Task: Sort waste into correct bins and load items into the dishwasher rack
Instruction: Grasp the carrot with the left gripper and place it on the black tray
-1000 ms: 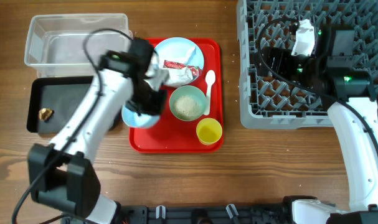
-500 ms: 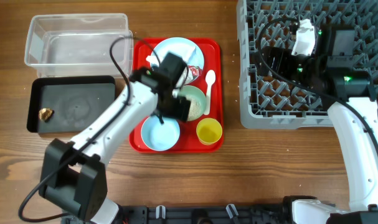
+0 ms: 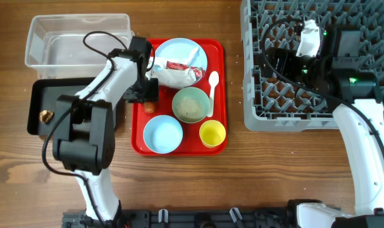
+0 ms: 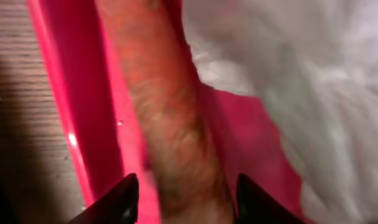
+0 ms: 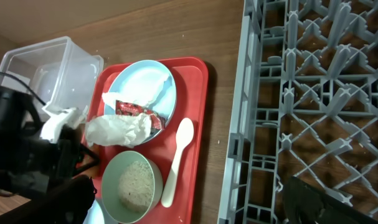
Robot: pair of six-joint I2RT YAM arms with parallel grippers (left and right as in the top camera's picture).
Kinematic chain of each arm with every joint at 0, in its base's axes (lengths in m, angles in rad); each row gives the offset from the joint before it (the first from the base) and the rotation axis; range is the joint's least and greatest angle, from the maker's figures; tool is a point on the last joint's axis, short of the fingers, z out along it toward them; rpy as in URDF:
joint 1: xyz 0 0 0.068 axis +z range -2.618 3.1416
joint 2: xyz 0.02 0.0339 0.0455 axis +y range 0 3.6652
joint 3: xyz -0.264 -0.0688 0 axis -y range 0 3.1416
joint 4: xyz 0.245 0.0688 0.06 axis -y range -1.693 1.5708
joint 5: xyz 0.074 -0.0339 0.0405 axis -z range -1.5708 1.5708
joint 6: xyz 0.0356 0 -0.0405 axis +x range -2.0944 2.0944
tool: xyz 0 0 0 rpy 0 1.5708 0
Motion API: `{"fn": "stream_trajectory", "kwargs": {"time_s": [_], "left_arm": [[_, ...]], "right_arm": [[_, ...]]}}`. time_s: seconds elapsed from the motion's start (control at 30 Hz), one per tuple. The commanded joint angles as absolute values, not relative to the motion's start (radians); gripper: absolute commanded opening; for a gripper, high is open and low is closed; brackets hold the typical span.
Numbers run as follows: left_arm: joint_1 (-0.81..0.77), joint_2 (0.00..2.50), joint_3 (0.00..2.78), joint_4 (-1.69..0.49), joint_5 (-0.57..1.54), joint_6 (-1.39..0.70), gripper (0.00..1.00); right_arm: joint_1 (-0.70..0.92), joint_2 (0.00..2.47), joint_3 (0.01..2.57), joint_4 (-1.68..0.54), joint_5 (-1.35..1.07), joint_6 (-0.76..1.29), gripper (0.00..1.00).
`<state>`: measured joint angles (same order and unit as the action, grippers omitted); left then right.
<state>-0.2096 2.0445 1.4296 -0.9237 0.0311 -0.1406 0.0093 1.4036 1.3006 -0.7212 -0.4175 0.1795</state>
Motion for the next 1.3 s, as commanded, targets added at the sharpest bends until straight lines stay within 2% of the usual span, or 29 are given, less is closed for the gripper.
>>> {"fn": "stream_trajectory", "kwargs": {"time_s": [0.0,0.03,0.1,0.17,0.2,0.3,0.43,0.53,0.6,0.77,0.93,1.1,1.23,1.27], "left_arm": [[-0.212,2.064,1.430,-0.909,0.045,-0.145,0.36],[-0.212,2.064,1.426,-0.905,0.056,-0.146,0.36],[-0.212,2.067,1.415,-0.903,0.055,-0.146,0.29],[-0.212,2.067,1.413,-0.898,0.055,-0.146,0.07],[-0.212,2.064,1.417,-0.906,0.056,-0.147,0.04],[-0.211,2.051,1.489,-0.997,0.056,-0.147,0.04],[-0.208,2.010,1.737,-1.193,0.049,-0.146,0.04],[-0.174,1.955,1.821,-1.315,-0.052,-0.205,0.04],[-0.025,1.927,1.812,-1.439,-0.077,-0.263,0.04],[0.196,1.927,1.780,-1.486,-0.080,-0.306,0.04],[0.349,1.927,1.705,-1.424,-0.080,-0.453,0.04],[0.369,1.927,1.436,-1.195,-0.078,-0.645,0.04],[0.368,1.927,1.355,-1.080,-0.034,-0.670,0.04],[0.369,1.925,1.356,-1.080,-0.034,-0.670,0.13]], "right_arm": [[0.008,1.406,1.318,-0.720,-0.414,0.184,1.00],[0.008,1.406,1.318,-0.720,-0.414,0.184,0.99],[0.008,1.406,1.318,-0.720,-0.414,0.184,1.00],[0.008,1.406,1.318,-0.720,-0.414,0.184,1.00],[0.008,1.406,1.318,-0.720,-0.414,0.184,0.99],[0.008,1.406,1.318,-0.722,-0.414,0.184,1.00],[0.008,1.406,1.318,-0.722,-0.413,0.184,1.00],[0.008,1.406,1.318,-0.722,-0.398,0.184,1.00],[0.008,1.406,1.318,-0.721,-0.398,0.185,1.00],[0.008,1.406,1.318,-0.720,-0.398,0.184,1.00],[0.008,1.406,1.318,-0.719,-0.399,0.185,1.00],[0.008,1.406,1.318,-0.719,-0.399,0.186,1.00],[0.008,1.406,1.318,-0.720,-0.399,0.186,1.00],[0.008,1.406,1.318,-0.720,-0.399,0.186,1.00]]}}
